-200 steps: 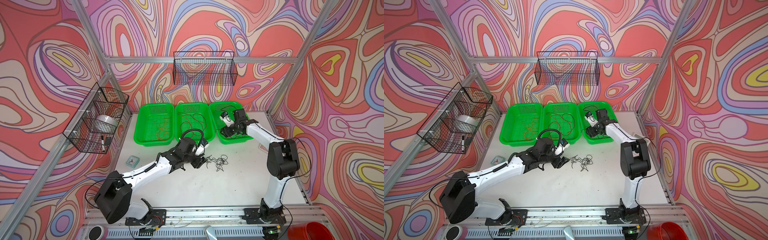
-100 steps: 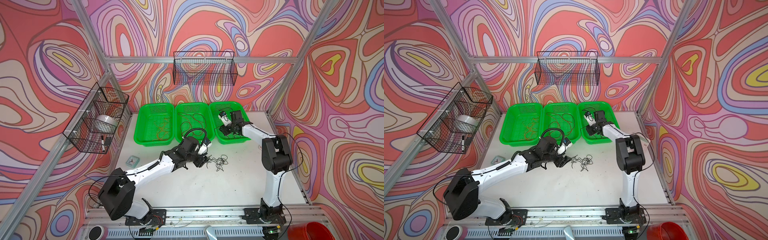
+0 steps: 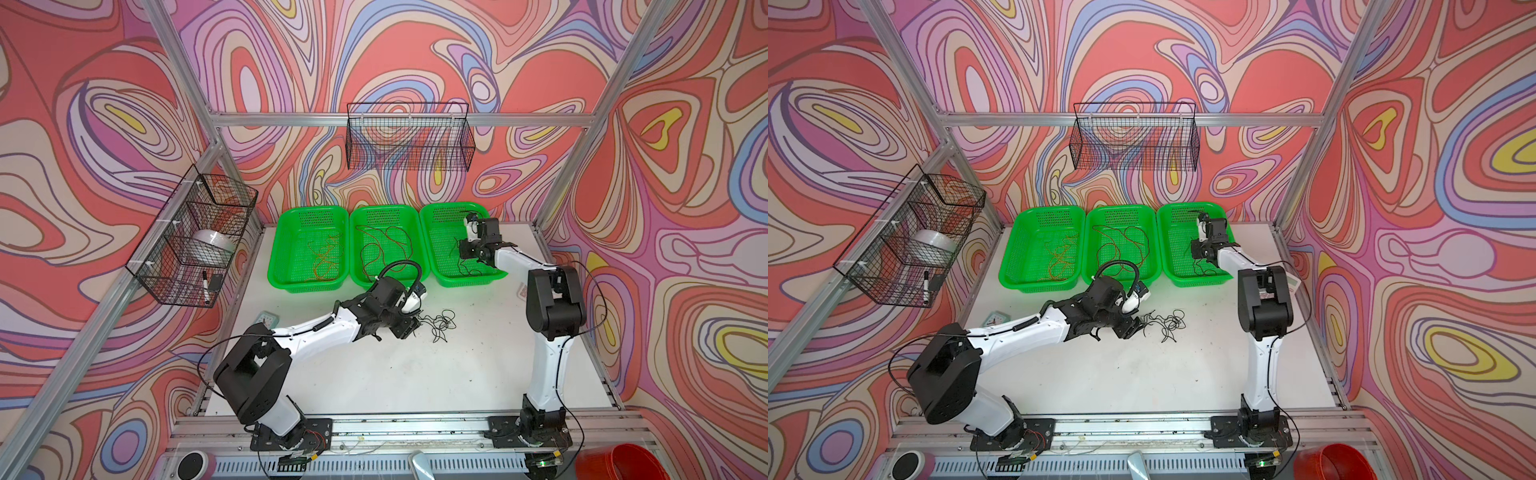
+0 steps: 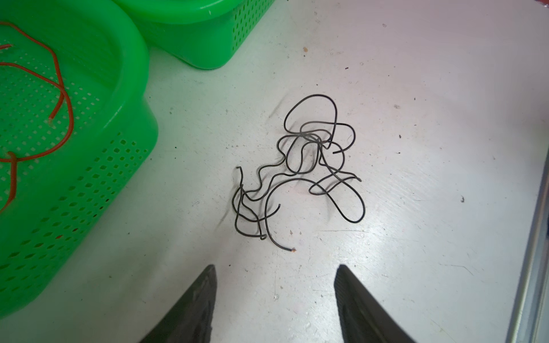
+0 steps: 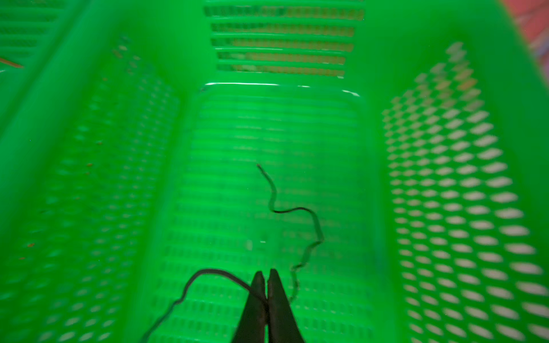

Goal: Untangle the cables
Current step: 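Withdraw the right gripper from the basket toward the black pile, then grasp the black tangle with the left gripper while the right approaches it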

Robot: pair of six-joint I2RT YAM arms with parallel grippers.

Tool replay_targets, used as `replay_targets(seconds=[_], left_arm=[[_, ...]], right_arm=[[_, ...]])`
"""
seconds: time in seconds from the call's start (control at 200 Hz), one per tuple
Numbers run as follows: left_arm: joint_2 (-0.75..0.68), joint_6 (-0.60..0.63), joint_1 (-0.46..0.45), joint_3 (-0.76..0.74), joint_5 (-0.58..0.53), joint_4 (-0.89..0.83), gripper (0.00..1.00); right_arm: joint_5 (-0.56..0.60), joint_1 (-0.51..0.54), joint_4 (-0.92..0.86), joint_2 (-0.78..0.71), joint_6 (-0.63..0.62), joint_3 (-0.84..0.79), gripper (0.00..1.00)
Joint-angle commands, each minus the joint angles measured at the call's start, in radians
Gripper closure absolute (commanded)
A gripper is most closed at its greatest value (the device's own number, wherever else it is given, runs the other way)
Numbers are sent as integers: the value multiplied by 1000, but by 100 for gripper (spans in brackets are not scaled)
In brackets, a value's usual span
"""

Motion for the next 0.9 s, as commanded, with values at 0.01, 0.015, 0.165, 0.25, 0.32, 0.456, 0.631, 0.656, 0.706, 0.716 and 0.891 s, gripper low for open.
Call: replay_targets(seconds=[0.01,0.015,0.165,0.25,0.32,0.456,0.631,0.656,0.706,0.716,0.891], left_arm=[[40,-17,-5,37,-48,30,35],[41,-18,-5,38,-50,29,35],[103,-59,-5,81,-100,-1,40],[134,-75,-5,96,-81,-7,43],[164,-105,-5,101,-88,-4,44],[221,-172,-4,130,-104,-18,46],[272,-241,-5,139,-100,-10,50],[278,-248,-5,141,-101,-13,51],[287,-264,-5,140,-100,-14,55],[288,-265,-5,139,-98,-12,57],[300,-262,-5,122,-81,21,86]], right_arm=[[49,9,-121,-30,-1,29,75],[49,9,-124,-32,-2,29,73],[31,11,-200,-121,-13,8,48],[29,17,-201,-209,-1,-37,43],[28,24,-219,-268,20,-67,40],[61,56,-305,-342,51,-105,38],[120,129,-299,-505,99,-246,38],[121,140,-298,-525,106,-267,38],[127,160,-296,-565,121,-305,38],[127,165,-296,-573,124,-311,38],[135,238,-286,-687,157,-435,39]])
